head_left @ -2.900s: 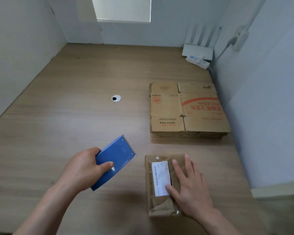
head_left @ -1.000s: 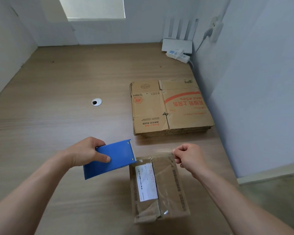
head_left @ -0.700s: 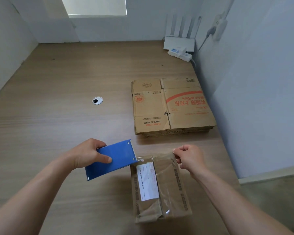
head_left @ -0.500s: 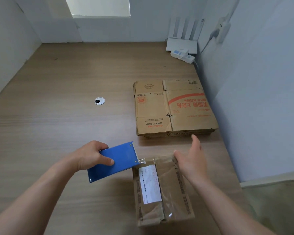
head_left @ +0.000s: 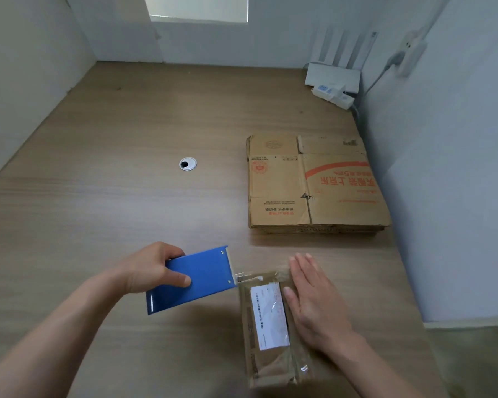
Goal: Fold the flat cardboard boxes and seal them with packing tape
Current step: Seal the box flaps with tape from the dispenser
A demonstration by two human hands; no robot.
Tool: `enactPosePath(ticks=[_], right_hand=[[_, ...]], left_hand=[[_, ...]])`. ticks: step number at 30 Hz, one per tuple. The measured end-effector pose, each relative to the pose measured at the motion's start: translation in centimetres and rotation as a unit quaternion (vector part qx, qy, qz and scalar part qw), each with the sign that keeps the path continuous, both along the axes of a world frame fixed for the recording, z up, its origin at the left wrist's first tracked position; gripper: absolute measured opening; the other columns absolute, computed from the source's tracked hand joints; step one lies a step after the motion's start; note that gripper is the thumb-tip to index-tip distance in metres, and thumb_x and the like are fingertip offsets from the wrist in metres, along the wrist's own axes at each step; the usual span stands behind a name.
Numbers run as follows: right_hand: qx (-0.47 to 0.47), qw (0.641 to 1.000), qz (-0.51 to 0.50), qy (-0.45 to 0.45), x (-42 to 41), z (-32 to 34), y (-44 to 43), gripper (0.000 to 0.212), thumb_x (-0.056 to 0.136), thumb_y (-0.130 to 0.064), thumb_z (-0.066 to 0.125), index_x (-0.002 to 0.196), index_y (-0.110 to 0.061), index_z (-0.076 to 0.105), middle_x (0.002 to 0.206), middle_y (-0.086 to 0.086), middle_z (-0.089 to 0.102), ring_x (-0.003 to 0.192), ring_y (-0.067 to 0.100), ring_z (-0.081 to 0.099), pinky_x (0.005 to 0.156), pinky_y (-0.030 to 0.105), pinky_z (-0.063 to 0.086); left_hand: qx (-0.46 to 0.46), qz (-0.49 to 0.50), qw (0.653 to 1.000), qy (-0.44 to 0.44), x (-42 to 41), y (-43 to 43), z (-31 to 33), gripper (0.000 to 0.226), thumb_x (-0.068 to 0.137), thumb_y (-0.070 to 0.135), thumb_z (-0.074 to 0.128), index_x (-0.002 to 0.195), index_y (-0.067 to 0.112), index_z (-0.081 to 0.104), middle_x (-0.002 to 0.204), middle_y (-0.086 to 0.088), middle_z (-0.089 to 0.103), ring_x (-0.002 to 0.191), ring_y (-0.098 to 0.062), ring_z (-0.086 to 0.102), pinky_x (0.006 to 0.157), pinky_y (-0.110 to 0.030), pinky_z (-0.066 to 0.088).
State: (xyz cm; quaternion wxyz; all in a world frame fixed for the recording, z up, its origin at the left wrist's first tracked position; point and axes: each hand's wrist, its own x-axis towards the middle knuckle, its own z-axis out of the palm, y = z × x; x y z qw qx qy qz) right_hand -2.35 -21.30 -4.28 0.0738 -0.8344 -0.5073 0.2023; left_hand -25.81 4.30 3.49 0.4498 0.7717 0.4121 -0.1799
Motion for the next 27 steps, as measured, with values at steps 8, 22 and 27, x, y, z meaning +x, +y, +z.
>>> enactPosePath(ticks=[8, 22, 27], right_hand=[[-0.029, 0.999, -0.001, -0.021, -0.5, 1.1, 0.3, 0.069, 0.093, -0.060, 0.004, 0.158, -0.039, 0.001, 0.167, -0.010, 0.006, 0.154, 0.012, -0.001, 0.124, 0.040, 0.015], [-0.033, 0.996, 0.076, -0.034, -0.9, 2.4, 1.5, 0.083, 0.084, -0.048, -0.006, 0.158, -0.021, 0.018, 0.168, 0.001, 0.009, 0.154, 0.017, -0.005, 0.120, 0.038, -0.009], [-0.019, 0.997, 0.060, -0.044, -1.0, 3.6, 2.5, 0.065, 0.097, -0.034, 0.026, 0.159, -0.021, 0.014, 0.168, 0.001, 0.006, 0.155, 0.020, -0.003, 0.118, 0.043, -0.010]], left_hand=[[0.072, -0.006, 0.995, 0.073, 0.1, -0.2, -0.3, 0.023, 0.075, 0.039, 0.078, 0.079, 0.021, 0.065, 0.081, 0.002, 0.066, 0.075, -0.016, 0.062, 0.060, -0.029, 0.042], [0.234, -0.079, 0.950, 0.193, 6.1, -5.4, 1.0, 0.011, 0.077, 0.028, 0.060, 0.081, 0.019, 0.055, 0.079, 0.002, 0.060, 0.070, -0.015, 0.056, 0.054, -0.026, 0.041], [0.234, -0.069, 0.950, 0.195, 5.4, -6.4, -0.4, 0.010, 0.079, 0.029, 0.058, 0.078, 0.023, 0.050, 0.079, 0.003, 0.059, 0.072, -0.016, 0.057, 0.058, -0.027, 0.045]])
